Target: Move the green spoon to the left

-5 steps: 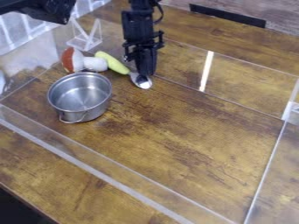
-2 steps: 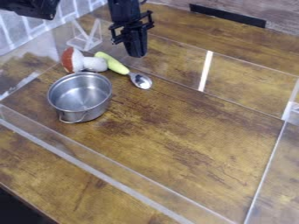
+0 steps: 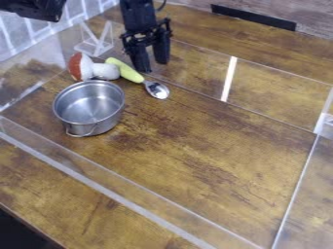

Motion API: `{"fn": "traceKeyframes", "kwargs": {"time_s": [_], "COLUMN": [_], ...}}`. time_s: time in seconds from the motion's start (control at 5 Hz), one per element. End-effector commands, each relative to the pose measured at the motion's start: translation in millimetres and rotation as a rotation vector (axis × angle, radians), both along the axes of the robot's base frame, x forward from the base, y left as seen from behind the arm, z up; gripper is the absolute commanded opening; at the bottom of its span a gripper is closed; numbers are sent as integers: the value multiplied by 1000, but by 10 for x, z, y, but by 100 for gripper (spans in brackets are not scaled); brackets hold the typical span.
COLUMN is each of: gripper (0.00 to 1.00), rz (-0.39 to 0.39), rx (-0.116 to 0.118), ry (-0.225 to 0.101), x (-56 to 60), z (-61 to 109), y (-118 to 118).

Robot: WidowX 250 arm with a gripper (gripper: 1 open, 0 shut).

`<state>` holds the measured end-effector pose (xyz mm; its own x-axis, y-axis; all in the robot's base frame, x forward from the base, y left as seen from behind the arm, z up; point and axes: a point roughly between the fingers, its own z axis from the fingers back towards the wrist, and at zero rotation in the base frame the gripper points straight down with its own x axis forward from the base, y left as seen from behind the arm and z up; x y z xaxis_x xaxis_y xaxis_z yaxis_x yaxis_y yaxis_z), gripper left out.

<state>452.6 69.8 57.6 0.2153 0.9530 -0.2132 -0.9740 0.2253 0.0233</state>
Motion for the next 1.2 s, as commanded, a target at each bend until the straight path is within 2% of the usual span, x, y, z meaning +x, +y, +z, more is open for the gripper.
{"fn": "traceKeyframes", "kwargs": {"time_s": [0.0, 0.2, 0.4, 0.6, 0.8, 1.0], "gripper": [0, 0, 100, 100, 0, 0], "rz": [-86, -66, -43, -8, 18, 42], "rx": [20, 11, 3, -8, -7, -8], "ry": [-110, -124, -136, -149, -143, -141], "x": [-2, 51, 84, 74, 47, 17], "z": [515, 451, 363, 444, 441, 463], "y": [-103, -26, 67, 44, 16, -12]}}
